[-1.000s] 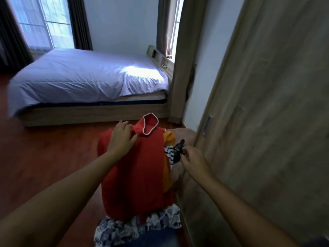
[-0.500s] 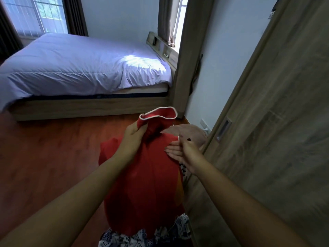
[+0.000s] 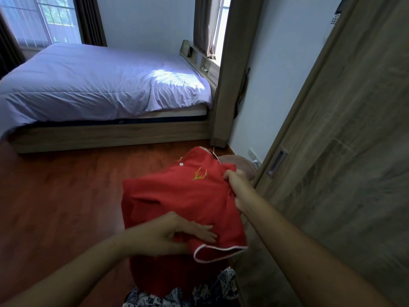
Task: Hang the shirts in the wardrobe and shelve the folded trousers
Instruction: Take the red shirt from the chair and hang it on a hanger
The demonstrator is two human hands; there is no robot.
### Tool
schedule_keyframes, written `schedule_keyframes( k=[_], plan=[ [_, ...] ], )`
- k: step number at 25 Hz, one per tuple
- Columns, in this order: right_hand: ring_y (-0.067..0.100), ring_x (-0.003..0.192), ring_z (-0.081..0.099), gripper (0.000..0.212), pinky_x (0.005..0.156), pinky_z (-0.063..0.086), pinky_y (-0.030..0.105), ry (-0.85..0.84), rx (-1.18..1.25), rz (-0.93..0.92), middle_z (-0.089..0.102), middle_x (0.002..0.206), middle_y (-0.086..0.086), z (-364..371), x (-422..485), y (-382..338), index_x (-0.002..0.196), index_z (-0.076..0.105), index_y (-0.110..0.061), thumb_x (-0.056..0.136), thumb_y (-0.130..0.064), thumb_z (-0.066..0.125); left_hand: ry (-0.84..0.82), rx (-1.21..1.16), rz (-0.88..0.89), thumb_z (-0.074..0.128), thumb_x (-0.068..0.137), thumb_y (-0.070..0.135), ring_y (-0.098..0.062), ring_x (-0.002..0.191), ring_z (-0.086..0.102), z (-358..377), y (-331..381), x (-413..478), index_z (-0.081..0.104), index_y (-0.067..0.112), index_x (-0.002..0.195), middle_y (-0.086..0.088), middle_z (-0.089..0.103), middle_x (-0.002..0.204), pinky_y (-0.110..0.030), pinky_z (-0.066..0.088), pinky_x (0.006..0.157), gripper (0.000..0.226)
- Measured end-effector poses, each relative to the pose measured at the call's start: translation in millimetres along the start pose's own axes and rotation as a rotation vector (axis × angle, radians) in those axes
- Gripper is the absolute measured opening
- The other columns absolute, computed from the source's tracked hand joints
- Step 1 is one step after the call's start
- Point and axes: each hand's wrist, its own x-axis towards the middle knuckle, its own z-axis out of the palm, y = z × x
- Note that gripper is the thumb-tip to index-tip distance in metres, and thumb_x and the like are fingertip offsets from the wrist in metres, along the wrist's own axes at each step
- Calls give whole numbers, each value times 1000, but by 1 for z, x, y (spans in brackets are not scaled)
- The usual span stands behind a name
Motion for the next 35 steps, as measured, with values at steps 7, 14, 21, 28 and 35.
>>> schedule_keyframes(
  k=[7,14,21,28,35],
  plan=[
    [-7,74,63,20,72,48,14,-218,-239,-398,72,78,-18,-65,-47,58,90,66,-26,76,-13,58,939,-164,-327,56,93,24,-33,98,68,-106,-37,44,72,21,84,-11,74,93,-33,54,83,19],
    [9,65,57,8,60,45,20,-143,-69,-113,62,73,0,-76,-27,97,86,59,-8,89,-5,51,631,343,-680,39,76,78,-34,99,62,-103,-77,141,70,10,91,-20,67,101,-38,48,88,77],
    [11,59,66,34,55,53,24,-126,170,166,74,74,8,-55,-15,55,96,62,-10,91,-42,53,299,597,-780,63,67,73,-32,104,57,-89,-59,195,61,3,111,-18,59,116,-39,51,87,82],
    [8,60,59,32,44,45,17,77,215,-21,60,78,4,-49,-19,44,96,64,-9,80,8,41,569,-73,-662,67,86,23,-22,69,59,-100,-60,175,68,1,83,-8,64,70,-27,49,61,22],
    [8,63,66,21,61,54,19,41,391,-421,71,72,1,-84,-73,-12,92,67,-8,87,1,49,456,-1198,-9,71,63,1,-13,86,66,-98,-3,122,66,7,83,-7,63,91,-30,58,82,22]
  ],
)
